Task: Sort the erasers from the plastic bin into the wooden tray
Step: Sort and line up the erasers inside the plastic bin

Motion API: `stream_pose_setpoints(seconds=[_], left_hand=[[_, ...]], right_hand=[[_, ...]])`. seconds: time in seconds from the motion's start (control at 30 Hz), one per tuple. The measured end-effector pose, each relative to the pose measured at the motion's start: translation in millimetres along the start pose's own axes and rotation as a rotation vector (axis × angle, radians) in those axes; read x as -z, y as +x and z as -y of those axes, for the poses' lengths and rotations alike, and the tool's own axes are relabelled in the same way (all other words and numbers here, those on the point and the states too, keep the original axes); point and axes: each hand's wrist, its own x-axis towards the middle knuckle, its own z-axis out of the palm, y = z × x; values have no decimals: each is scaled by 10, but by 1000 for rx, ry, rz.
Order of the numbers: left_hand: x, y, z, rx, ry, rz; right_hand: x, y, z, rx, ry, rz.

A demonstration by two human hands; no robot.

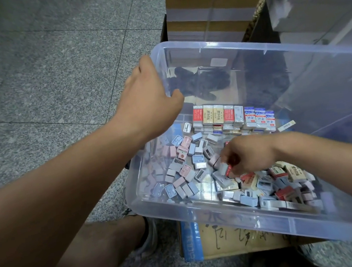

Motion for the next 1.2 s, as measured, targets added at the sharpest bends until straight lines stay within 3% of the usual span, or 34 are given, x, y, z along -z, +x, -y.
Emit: stream_pose_setpoints(seconds=[0.2, 0.53, 1.2], left_hand=[[-6, -2, 1, 8, 0, 2], [6, -7, -4, 4, -2, -5], [-15, 11, 15, 5, -10, -6]], right_hand=[[-79, -45, 154, 26, -111, 126], [-264, 35, 246, 10, -134, -70], [-252, 66, 319, 13, -300, 69]])
